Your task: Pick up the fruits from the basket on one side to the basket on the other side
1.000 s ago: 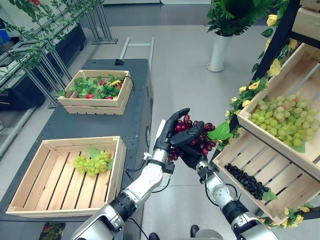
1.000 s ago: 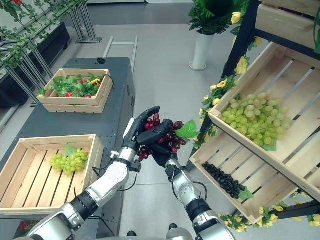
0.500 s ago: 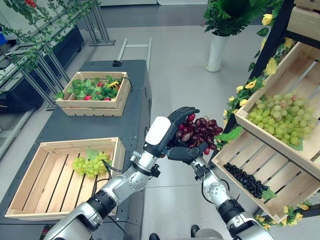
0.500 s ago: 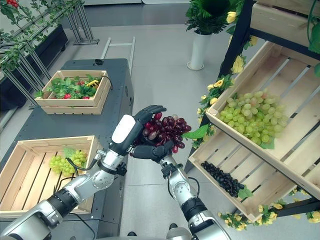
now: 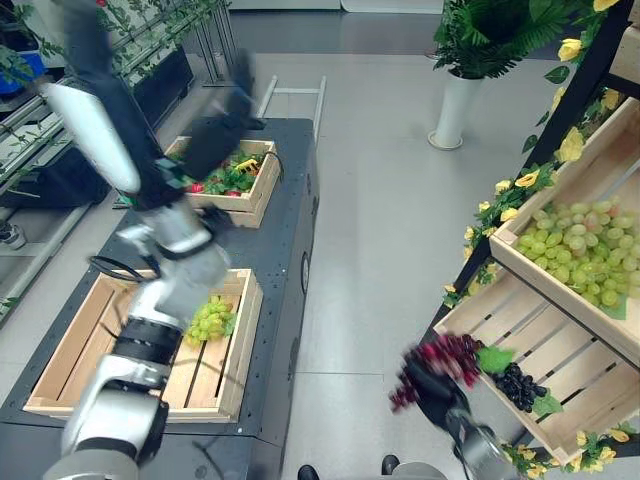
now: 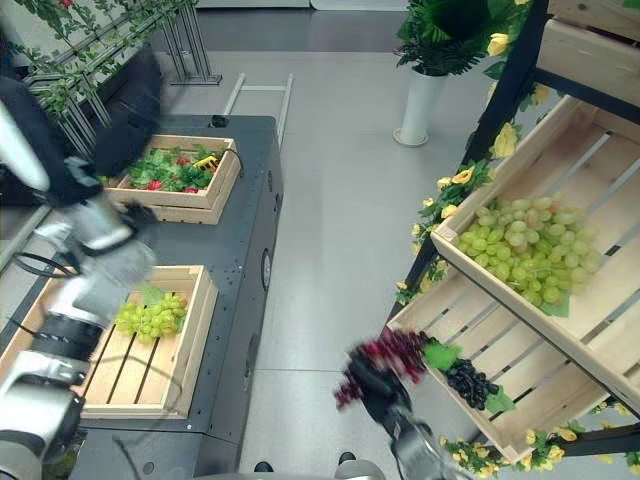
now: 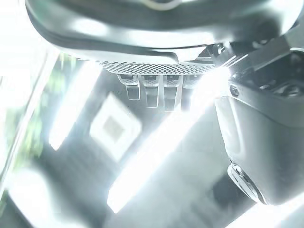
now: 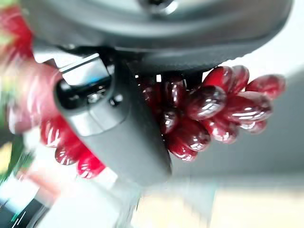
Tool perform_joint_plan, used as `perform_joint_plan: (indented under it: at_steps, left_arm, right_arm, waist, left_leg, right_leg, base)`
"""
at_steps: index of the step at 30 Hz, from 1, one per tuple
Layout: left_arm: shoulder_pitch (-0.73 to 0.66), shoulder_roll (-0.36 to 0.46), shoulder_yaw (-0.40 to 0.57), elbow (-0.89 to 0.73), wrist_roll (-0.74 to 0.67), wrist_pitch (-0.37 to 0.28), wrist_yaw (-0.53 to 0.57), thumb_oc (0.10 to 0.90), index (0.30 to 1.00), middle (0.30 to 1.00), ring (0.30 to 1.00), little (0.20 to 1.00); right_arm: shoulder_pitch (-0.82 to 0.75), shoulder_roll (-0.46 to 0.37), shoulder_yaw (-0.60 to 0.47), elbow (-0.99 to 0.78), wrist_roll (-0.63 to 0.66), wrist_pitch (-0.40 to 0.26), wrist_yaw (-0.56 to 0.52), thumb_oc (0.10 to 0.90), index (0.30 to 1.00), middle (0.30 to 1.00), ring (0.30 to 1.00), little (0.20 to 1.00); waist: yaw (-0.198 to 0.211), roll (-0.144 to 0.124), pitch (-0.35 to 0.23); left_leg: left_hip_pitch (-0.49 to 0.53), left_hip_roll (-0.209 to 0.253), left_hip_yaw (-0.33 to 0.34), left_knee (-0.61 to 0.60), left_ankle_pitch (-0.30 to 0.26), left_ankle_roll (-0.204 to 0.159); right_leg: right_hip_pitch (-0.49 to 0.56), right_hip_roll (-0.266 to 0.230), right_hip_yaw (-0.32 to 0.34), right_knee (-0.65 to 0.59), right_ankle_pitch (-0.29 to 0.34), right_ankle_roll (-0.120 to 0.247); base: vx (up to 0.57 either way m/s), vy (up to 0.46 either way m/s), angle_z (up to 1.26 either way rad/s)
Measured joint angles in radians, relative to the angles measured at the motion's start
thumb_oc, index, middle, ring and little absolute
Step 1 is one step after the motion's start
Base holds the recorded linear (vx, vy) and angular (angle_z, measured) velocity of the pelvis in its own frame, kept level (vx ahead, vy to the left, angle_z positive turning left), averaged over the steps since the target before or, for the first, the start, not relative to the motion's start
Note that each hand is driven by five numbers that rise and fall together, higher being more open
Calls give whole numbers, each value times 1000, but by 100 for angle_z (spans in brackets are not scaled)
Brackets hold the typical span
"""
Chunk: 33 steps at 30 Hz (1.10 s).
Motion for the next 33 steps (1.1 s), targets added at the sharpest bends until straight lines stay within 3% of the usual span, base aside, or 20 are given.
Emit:
perform_joint_plan:
  at_steps: [4, 11, 15, 18, 21, 25, 31, 32, 33]
  left_arm:
    - [4, -18, -118, 11, 0, -3, -23, 800, 900, 900, 900, 900]
    - [15, -48, -151, 11, -21, -33, -98, 800, 900, 900, 900, 900]
    - [65, -53, -163, 13, -184, -55, -321, 800, 900, 900, 900, 900]
    - [131, -56, -206, 42, -307, -35, -514, 800, 900, 900, 900, 900]
    - [190, -80, -230, 64, -397, -10, -626, 800, 900, 900, 900, 900]
    - [325, -192, -218, 113, -581, 36, -756, 800, 900, 900, 900, 900]
    - [488, -334, -155, 283, -826, 99, -875, 800, 900, 900, 900, 900]
    - [495, -347, -123, 320, -854, 96, -901, 800, 900, 900, 900, 900]
    - [507, -363, -99, 361, -891, 98, -909, 800, 900, 900, 900, 900]
  right_arm:
    - [-1, 14, 0, -11, 1, 0, 0, 400, 300, 300, 300, 300]
    - [-30, 35, 0, -12, 1, 0, 0, 400, 300, 300, 300, 300]
    - [-30, 36, 0, -11, 0, -2, 0, 400, 300, 300, 300, 300]
    - [-30, 35, -2, -11, 0, -10, 0, 400, 300, 300, 300, 300]
    - [-30, 34, -9, -10, 0, -15, 0, 400, 300, 300, 300, 300]
    - [-24, 36, -55, -5, -2, -24, 0, 400, 300, 300, 300, 300]
    - [-28, 36, -94, 6, -3, -44, 0, 400, 300, 300, 300, 300]
    - [-49, 45, -94, 19, -3, -47, -1, 400, 300, 300, 300, 300]
    - [-71, 46, -87, 32, -4, -48, -1, 400, 300, 300, 300, 300]
  waist:
    - [-6, 5, -40]
    - [0, 43, -91]
    - [0, 41, -102]
    - [-2, 40, -103]
    - [-3, 40, -102]
    - [-2, 39, -101]
    - [18, 19, -56]
    - [26, -6, -22]
    - [57, -34, 20]
  left_leg:
    - [0, 4, 1, -7, 1, -5]
    - [-1, 4, -2, -7, 1, -5]
    - [0, 4, -2, -7, 2, -3]
    - [-3, 4, -1, -7, 2, -3]
    - [-7, 4, 0, -7, 2, -3]
    - [-12, 4, 2, -7, 2, -4]
    - [-32, 26, 7, 36, -6, -20]
    - [-84, 37, -11, 145, -31, -47]
    - [-128, 41, -47, 236, -33, -46]
  right_leg:
    - [-2, 2, 1, -1, 1, -1]
    - [-5, 2, 0, -4, 0, -2]
    - [-5, 2, 0, -1, 0, -2]
    - [-9, 2, 1, -1, 0, -2]
    - [-13, 2, 2, -1, 0, -2]
    - [-20, 2, 3, -4, -1, -2]
    - [-42, 22, 18, 17, -14, -11]
    - [-79, 9, 22, 69, -31, -33]
    - [-102, -4, 43, 99, -35, -42]
  base:
    - [-3, -3, -2]
    - [0, 0, 0]
    - [0, 0, 0]
    - [0, 0, 0]
    - [-2, -20, -1]
    - [11, -101, -1]
    - [-54, -131, -10]
    - [-97, 21, -31]
    - [-92, 55, -52]
